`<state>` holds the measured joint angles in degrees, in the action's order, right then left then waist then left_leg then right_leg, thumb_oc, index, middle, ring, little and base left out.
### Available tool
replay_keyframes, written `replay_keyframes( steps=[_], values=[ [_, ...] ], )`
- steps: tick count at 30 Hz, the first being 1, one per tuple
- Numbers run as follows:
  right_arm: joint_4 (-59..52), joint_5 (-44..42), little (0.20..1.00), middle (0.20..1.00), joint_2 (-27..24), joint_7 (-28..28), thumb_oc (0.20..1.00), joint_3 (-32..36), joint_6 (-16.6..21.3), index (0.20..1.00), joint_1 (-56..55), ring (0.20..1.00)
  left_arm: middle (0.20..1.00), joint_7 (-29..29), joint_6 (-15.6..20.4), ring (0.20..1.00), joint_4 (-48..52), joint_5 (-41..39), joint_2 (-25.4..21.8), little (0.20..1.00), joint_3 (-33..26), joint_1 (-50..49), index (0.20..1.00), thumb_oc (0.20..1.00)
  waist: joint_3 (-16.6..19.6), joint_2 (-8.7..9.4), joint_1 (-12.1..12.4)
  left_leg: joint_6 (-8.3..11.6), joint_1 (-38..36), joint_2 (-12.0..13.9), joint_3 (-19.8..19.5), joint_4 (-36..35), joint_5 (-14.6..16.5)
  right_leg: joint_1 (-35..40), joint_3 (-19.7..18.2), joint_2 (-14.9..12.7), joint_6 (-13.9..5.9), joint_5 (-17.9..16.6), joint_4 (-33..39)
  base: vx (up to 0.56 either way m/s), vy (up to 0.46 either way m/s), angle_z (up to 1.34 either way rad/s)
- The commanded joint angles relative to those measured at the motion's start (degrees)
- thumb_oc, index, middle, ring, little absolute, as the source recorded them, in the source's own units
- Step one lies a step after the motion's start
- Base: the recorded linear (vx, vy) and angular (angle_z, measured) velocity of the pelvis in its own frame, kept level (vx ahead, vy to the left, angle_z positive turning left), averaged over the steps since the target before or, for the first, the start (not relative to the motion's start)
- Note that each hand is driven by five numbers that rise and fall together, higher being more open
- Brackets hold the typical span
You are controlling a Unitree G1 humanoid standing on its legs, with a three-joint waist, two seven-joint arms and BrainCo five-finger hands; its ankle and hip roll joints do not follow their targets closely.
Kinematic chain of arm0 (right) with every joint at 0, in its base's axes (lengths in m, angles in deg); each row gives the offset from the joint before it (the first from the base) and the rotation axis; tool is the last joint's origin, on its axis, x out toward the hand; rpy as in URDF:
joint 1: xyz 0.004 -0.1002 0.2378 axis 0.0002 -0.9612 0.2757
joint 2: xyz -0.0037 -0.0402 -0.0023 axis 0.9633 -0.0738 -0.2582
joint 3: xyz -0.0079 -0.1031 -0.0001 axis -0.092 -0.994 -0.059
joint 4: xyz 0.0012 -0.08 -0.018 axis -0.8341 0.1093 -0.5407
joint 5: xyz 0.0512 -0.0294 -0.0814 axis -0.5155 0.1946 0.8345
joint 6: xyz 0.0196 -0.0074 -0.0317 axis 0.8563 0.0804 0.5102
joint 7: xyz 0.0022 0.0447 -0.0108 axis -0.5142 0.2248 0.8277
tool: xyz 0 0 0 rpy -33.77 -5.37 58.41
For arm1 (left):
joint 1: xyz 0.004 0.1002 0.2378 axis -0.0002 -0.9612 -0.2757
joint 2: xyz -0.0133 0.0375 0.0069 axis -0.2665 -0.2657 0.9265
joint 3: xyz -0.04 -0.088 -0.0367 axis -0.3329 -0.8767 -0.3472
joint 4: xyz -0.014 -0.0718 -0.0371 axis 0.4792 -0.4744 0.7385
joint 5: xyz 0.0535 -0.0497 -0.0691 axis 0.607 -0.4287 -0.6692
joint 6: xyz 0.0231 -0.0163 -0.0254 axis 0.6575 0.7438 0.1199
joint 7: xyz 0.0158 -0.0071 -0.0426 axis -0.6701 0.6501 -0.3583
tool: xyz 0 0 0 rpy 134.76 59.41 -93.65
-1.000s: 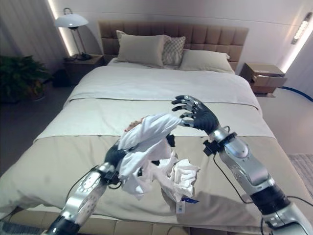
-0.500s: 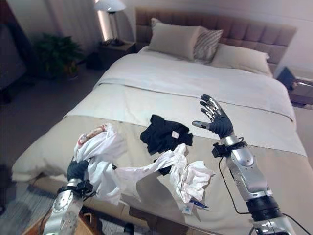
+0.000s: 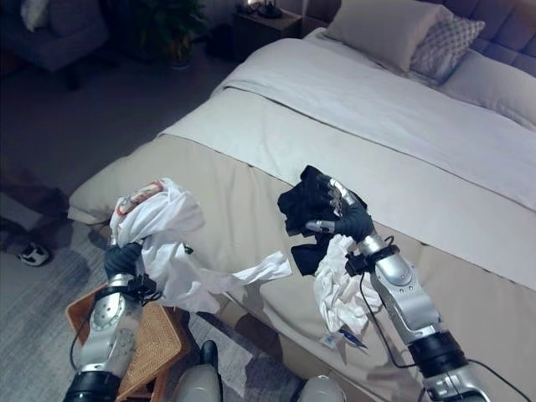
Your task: Pick up clothes into the bucket
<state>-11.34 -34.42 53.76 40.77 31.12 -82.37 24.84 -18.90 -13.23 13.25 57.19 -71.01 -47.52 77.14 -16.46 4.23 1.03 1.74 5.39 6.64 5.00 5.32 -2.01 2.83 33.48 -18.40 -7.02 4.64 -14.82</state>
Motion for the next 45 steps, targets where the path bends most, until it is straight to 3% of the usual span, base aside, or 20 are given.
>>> replay_keyframes(
  steps=[1,5,8,12,16,17,20,25,29,32,38,41,45],
  values=[
    [-3.29,0.20,1.000,1.000,1.26,-0.63,1.000,2.00,2.61,1.000,0.52,1.000,0.200,3.19,6.11,0.200,3.09,6.11,-4.36,0.200,-3.50,3.04,0.200,0.200,0.50,1.13,-2.49,3.03,4.70,2.82,-4.20,8.15,3.75,-7.53,-14.90,-0.21,-2.29,-2.38,-5.29,-0.10,0.050,0.64],
    [-1.69,0.13,1.000,1.000,2.12,-0.15,1.000,-0.70,2.92,1.000,2.63,1.000,0.200,6.42,6.74,0.200,2.73,8.71,-6.30,0.200,-6.05,3.43,0.200,0.200,-0.23,1.97,-0.82,2.92,6.61,3.20,-3.83,9.65,4.41,-9.19,-15.19,-0.83,-1.87,-2.27,-3.49,-0.09,0.070,0.25],
    [-1.51,1.53,1.000,1.000,2.96,-1.06,1.000,-2.22,3.75,1.000,2.78,1.000,0.200,12.11,6.93,0.200,1.77,13.41,-8.26,0.200,-8.37,5.12,0.200,0.200,-3.71,3.46,0.40,3.40,11.16,3.23,-5.46,12.55,4.09,-10.66,-12.61,-2.02,-2.42,-2.18,-5.18,-0.12,0.013,-0.12],
    [1.34,2.05,1.000,1.000,4.44,-2.92,1.000,-3.48,4.71,1.000,2.95,1.000,0.200,16.51,7.62,0.200,0.76,14.27,-7.98,0.200,-9.52,6.47,0.200,0.200,-5.65,3.88,1.02,3.71,15.05,3.16,-6.80,13.24,3.27,-13.17,-10.60,-2.88,-2.56,-1.91,-6.64,-0.10,0.007,0.42],
    [2.69,1.49,1.000,1.000,5.27,-5.43,1.000,-5.43,6.45,1.000,3.61,1.000,0.200,22.17,7.64,0.200,-3.76,14.04,-10.45,0.200,-9.20,12.05,0.200,0.200,-9.05,4.83,1.70,3.54,22.27,1.98,-8.32,15.87,2.65,-18.60,-9.49,-4.05,-2.81,-1.83,-9.56,-0.09,0.017,0.24],
    [2.71,1.49,1.000,1.000,5.27,-5.40,1.000,-5.50,6.44,1.000,3.61,1.000,0.200,22.19,7.64,0.200,-3.84,14.04,-10.46,0.200,-9.23,12.05,0.200,0.200,-8.79,4.83,1.56,3.95,21.80,2.17,-8.68,16.08,4.11,-18.31,-10.21,-3.77,-3.53,-0.59,-10.04,0.04,-0.023,0.14],
    [3.16,1.49,1.000,1.000,4.73,-6.69,1.000,-5.50,6.98,1.000,3.33,1.000,0.200,24.15,7.60,0.200,-3.18,14.70,-11.68,0.200,-7.91,14.84,0.200,0.200,-10.35,4.91,1.48,4.18,25.26,1.53,-9.59,17.10,4.17,-20.30,-8.80,-4.64,-3.96,-0.60,-11.38,0.00,0.015,0.42],
    [5.09,0.23,1.000,1.000,5.21,-8.44,1.000,-6.83,7.98,1.000,4.91,1.000,0.200,27.88,7.18,0.200,-3.88,16.39,-16.15,0.200,-6.62,19.93,0.200,0.200,-12.31,5.95,1.41,3.90,30.12,0.89,-10.24,20.11,4.93,-22.88,-8.30,-5.16,-4.34,-1.23,-12.05,0.03,0.040,0.22],
    [6.24,-0.59,1.000,1.000,5.69,-9.52,1.000,-9.12,8.72,1.000,6.10,1.000,0.200,32.49,6.65,0.200,-5.62,16.92,-21.90,0.200,-6.75,24.94,0.200,0.200,-13.33,7.88,1.36,3.52,33.81,0.54,-10.53,22.35,6.13,-25.26,-7.77,-5.16,-4.91,-2.23,-11.91,0.03,0.005,0.06],
    [6.17,-0.90,1.000,1.000,5.73,-9.76,1.000,-11.04,9.53,1.000,6.55,1.000,0.200,34.29,5.94,0.200,-11.06,16.48,-26.31,0.200,-4.81,29.66,0.200,0.200,-13.34,9.33,0.59,3.31,36.88,0.42,-10.74,23.75,6.49,-27.50,-7.97,-4.89,-5.06,-2.61,-11.83,0.02,-0.011,0.12],
    [6.47,-0.09,1.000,1.000,6.07,-10.93,1.000,-13.97,11.24,1.000,6.56,1.000,0.200,33.36,5.87,0.200,-20.44,12.72,-30.16,0.200,-0.42,35.63,0.200,0.200,-13.34,11.39,-1.25,2.11,43.74,-0.09,-11.81,26.84,7.46,-32.77,-9.39,-3.93,-5.70,-4.03,-11.11,0.00,-0.005,0.03],
    [5.99,0.00,1.000,1.000,6.17,-10.83,1.000,-14.45,11.45,1.000,5.61,1.000,0.200,33.80,5.96,0.200,-22.78,11.07,-29.33,0.200,-1.41,34.75,0.200,0.200,-13.34,12.85,-1.49,1.06,46.15,0.20,-11.70,30.55,9.41,-35.55,-10.07,-3.94,-5.30,-3.32,-13.21,0.03,0.028,-0.06],
    [5.13,0.16,1.000,1.000,5.11,-11.58,1.000,-13.50,12.07,1.000,3.98,1.000,0.200,33.44,4.23,0.200,-25.70,10.91,-29.07,0.200,-0.22,36.07,0.200,0.200,-13.34,12.84,-2.37,0.41,50.48,-0.94,-12.42,33.94,10.55,-39.19,-9.92,-4.76,-5.08,-1.92,-16.23,0.05,0.009,-0.19]
  ],
)
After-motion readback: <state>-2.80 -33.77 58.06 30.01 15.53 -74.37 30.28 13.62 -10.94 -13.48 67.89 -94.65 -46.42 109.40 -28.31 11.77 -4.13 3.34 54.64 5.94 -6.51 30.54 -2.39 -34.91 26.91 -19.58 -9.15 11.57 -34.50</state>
